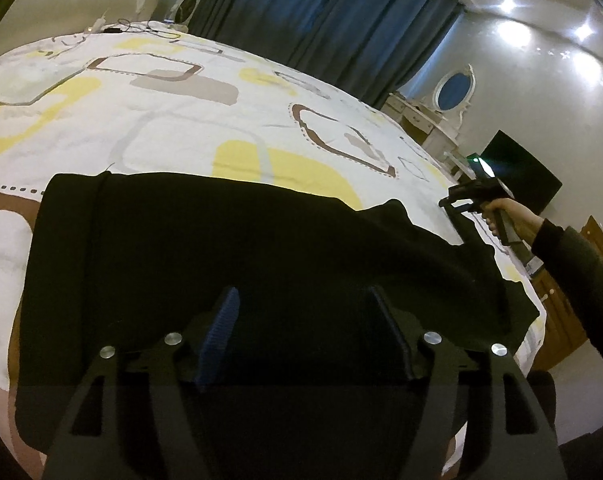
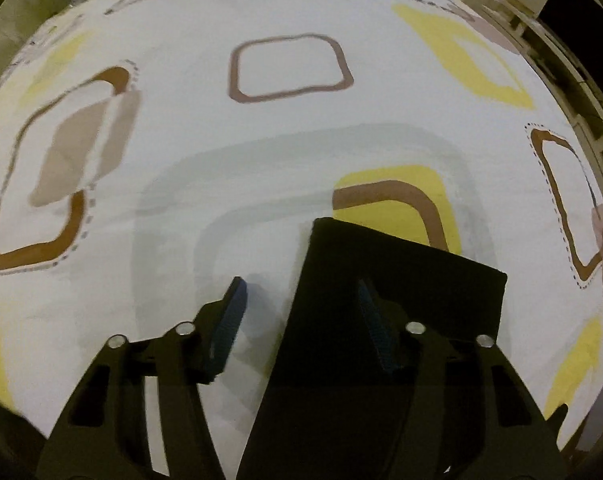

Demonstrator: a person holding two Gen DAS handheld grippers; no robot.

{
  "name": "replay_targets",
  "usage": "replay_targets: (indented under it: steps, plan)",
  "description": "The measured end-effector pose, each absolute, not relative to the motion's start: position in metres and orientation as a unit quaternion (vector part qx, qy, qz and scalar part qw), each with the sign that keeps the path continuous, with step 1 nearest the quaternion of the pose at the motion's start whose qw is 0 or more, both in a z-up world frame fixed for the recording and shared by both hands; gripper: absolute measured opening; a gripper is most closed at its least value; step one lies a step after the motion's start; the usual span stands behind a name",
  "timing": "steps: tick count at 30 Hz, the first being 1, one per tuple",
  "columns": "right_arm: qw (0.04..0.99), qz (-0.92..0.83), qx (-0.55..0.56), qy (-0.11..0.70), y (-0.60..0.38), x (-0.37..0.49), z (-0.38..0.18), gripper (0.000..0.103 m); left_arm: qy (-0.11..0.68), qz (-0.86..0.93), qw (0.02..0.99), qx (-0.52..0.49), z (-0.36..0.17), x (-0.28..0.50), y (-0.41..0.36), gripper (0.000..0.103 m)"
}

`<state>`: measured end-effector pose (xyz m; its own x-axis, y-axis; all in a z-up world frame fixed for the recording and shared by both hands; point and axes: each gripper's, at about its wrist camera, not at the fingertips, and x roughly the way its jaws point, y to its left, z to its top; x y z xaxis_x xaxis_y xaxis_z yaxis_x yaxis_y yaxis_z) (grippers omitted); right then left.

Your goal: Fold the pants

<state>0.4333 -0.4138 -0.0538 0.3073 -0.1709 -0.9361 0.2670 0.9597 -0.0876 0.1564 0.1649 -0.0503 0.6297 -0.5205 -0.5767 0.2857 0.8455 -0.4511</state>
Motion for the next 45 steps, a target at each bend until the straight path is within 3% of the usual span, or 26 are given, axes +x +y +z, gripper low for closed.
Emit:
replay_targets:
  steps: [15, 21, 30, 39, 45]
  plan:
    - [0.797, -0.158, 0.074, 0.578, -0.427, 0.428, -0.053, 0.032, 0.353, -0.238, 0.889, -0.17, -0.054, 0.156, 0.17, 0.067]
    - [0.807, -0.145, 0.106, 0.562, -0.435, 0.423, -0.046, 0.01, 0.352, -0.238, 0.889, -0.168, -0.055, 0.158, 0.169, 0.067]
    - [0.855, -0.088, 0.184, 0.478, -0.466, 0.362, 0.002, 0.008, 0.351, -0.234, 0.891, -0.167, -0.055, 0.158, 0.167, 0.067]
    - [0.894, -0.056, 0.252, 0.367, -0.545, 0.216, 0.047, 0.008, 0.355, -0.213, 0.894, -0.171, -0.053, 0.158, 0.164, 0.067]
    - [0.893, -0.084, 0.312, 0.313, -0.599, 0.103, 0.031, 0.008, 0.362, -0.194, 0.895, -0.173, -0.051, 0.159, 0.16, 0.068]
